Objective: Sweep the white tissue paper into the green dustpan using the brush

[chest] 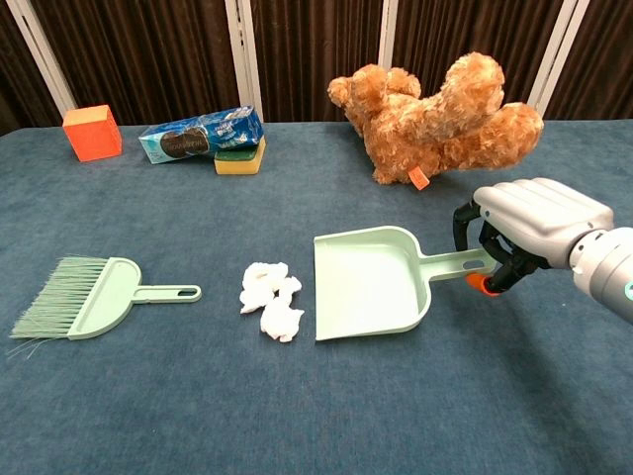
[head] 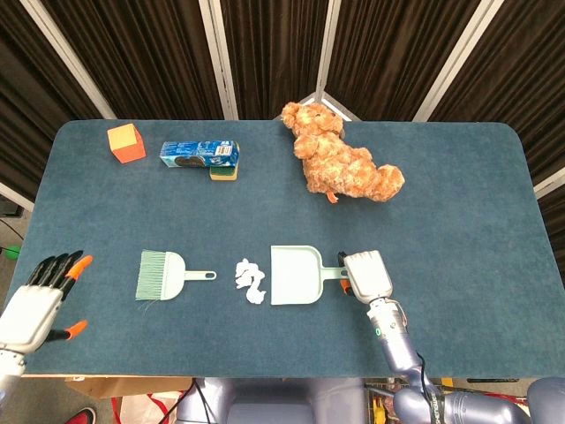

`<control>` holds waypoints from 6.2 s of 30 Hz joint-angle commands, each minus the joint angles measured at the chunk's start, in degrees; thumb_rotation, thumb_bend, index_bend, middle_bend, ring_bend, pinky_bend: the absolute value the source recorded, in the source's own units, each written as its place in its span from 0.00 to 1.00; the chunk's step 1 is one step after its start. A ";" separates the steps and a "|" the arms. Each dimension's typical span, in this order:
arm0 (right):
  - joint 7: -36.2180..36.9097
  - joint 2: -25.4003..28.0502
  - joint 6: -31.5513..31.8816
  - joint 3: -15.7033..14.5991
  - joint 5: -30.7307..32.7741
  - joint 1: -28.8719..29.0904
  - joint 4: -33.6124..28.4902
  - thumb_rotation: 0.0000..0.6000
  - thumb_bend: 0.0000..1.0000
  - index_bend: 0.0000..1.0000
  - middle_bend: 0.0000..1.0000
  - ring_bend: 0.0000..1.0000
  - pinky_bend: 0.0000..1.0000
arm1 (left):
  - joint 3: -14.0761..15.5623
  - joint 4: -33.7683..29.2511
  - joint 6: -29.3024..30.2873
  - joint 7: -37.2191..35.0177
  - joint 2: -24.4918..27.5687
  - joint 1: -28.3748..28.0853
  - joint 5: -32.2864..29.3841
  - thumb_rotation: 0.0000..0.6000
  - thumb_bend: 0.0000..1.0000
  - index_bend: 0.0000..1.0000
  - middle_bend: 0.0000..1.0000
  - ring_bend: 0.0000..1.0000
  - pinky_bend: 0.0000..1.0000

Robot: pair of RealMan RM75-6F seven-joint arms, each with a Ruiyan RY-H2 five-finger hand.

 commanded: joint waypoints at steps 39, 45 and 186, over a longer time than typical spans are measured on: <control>-8.94 4.34 -2.98 -0.64 3.67 3.85 -1.21 1.00 0.44 0.67 0.85 0.83 0.86 | -8.03 2.08 -10.57 40.13 -24.82 -25.88 -37.34 1.00 0.32 0.32 0.72 0.69 0.78; -9.13 4.05 -2.46 -1.13 3.76 3.94 -1.77 1.00 0.44 0.67 0.85 0.83 0.86 | -8.14 4.39 -10.00 41.87 -28.36 -28.10 -40.73 1.00 0.34 0.36 0.80 0.78 0.87; -24.64 9.45 5.90 -4.63 12.06 7.87 -11.08 1.00 0.45 0.67 0.85 0.83 0.86 | -24.96 -2.59 6.41 27.22 -57.21 -35.87 -50.08 1.00 0.67 0.81 1.00 1.00 1.00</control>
